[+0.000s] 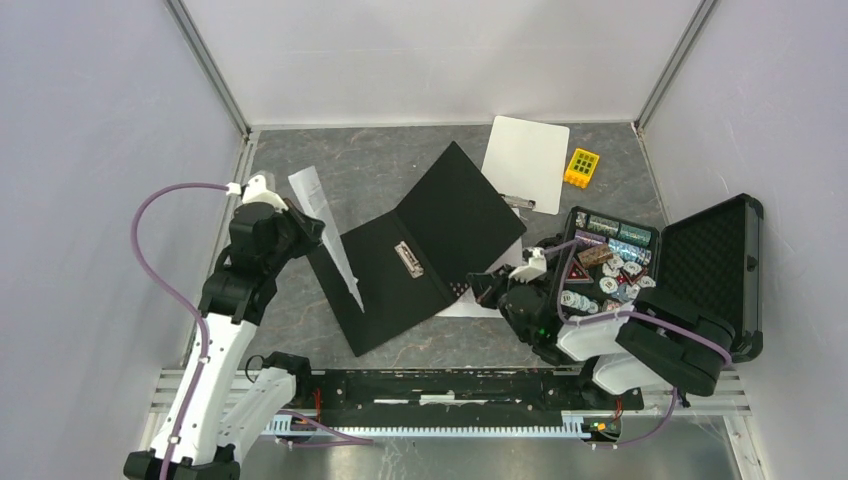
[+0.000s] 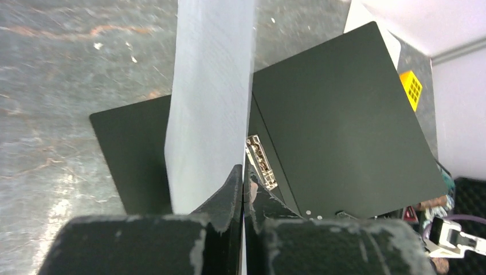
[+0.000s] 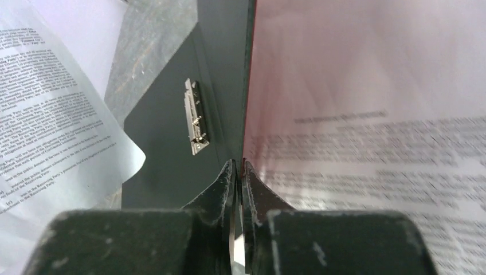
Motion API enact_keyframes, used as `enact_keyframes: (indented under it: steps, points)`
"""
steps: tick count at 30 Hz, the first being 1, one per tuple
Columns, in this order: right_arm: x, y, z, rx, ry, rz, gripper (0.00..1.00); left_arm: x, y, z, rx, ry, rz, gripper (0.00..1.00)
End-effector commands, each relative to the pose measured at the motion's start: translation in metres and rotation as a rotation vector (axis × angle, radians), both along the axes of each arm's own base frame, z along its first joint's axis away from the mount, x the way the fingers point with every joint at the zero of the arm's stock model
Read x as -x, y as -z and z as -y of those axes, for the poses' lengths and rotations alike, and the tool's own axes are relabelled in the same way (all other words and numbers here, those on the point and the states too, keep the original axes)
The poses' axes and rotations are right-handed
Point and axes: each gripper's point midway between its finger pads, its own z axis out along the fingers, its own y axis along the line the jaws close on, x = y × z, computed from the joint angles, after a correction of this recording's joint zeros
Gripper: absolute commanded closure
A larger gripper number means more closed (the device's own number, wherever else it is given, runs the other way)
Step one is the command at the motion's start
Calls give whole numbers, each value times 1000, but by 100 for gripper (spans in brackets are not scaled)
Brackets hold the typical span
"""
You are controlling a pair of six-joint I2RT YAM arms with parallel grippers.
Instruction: Put the files into the folder
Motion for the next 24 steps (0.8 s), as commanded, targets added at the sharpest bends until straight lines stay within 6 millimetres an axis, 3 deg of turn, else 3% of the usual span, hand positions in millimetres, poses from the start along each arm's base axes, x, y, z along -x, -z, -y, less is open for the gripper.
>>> enact_keyframes:
  steps: [1, 5, 9, 12, 16, 18, 20, 24]
  points:
    - [20, -7, 4, -184, 1, -57, 81, -6, -19, 27, 111, 110, 70, 98]
    - [27, -3, 7, -11, -71, -40, 52, -4, -4, 20, 78, 83, 38, 98]
    - [33, 2, 32, 177, -75, -19, 37, -1, 20, 19, 73, 76, -19, 98]
    - [31, -14, 47, 320, -80, 43, 29, 1, 27, 26, 87, 114, -36, 98]
    - [27, -45, 56, 490, -131, 156, 20, 3, 15, 44, 125, 213, -14, 98]
    - [24, -59, 54, 570, -161, 194, 11, 4, 5, 54, 160, 265, -8, 98]
    - [18, -68, 54, 645, -169, 208, 9, 6, -9, 68, 209, 331, -2, 98]
    - [5, -80, 46, 713, -201, 231, 11, 17, -60, 104, 365, 539, 74, 98]
